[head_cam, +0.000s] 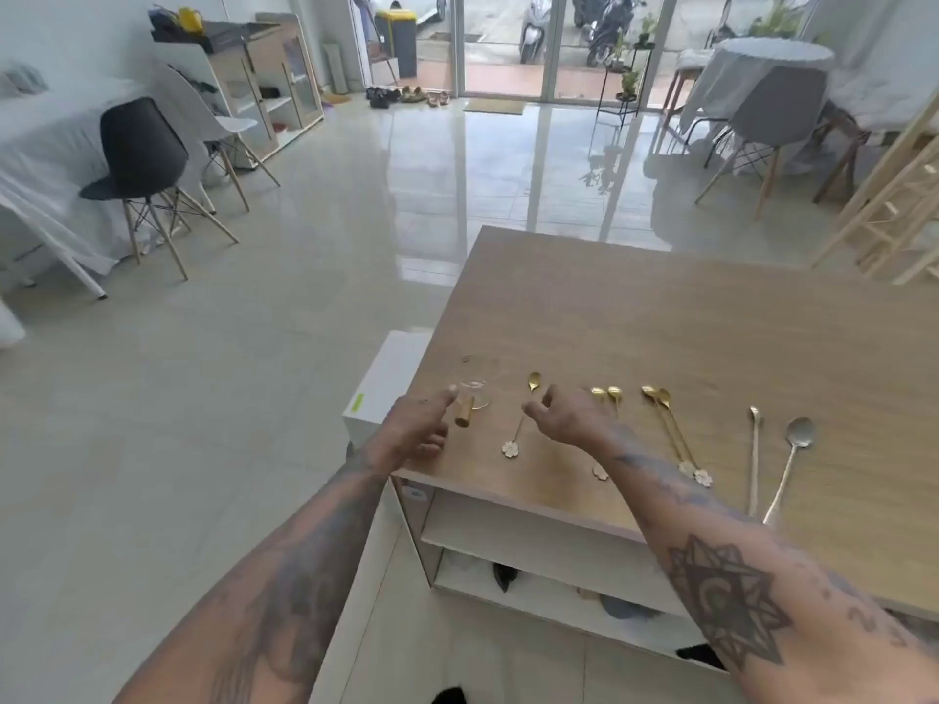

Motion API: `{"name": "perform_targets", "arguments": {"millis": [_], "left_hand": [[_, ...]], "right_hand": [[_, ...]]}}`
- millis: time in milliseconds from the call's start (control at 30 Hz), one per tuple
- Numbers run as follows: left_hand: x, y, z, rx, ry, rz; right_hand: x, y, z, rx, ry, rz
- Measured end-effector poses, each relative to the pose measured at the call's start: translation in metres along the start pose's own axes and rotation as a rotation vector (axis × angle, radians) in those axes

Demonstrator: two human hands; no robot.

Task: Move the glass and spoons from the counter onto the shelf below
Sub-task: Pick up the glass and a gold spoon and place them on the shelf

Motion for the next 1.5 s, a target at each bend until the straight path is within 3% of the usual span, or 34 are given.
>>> {"name": "perform_targets", "arguments": {"millis": [67,267,467,733,1033,1500], "left_hand": [[0.001,-0.006,0.009,0.054,0.024,-0.115],[-0.004,-0.033,0.024,0.309,0.068,-0.15],[0.003,-0.034,0.034,0.405,0.071,-0.221],[0.004,-0.034,0.037,0.426,0.066,-0.259],[-0.009,-0.031,0.017,0.427,-0.01,-0.235],[-0.014,-0.053,-0.09,0.312,-0.148,-0.229]], "right_hand": [[0.006,-0.006,0.01,-0.026,-0.085,0.044],[0.015,-0.023,0.016,-0.042,-0.36,0.066],[0.016,-0.024,0.026,-0.048,-0.454,0.077],[0.02,-0.023,0.022,-0.099,-0.401,0.062],[0.002,-0.014,-0.002,-0.124,-0.386,0.354],[-0.038,0.028,-0.091,-0.227,-0.144,0.51]]}}
Point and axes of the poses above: each hand's wrist, its own z-axis towards the middle knuckle, its own y-axis out of the back of the hand, x = y × z, the point moved 9 cm from there along z, towards the middle knuckle, and after that the axes turned 7 degrees about -z, right-handed, at the moved point
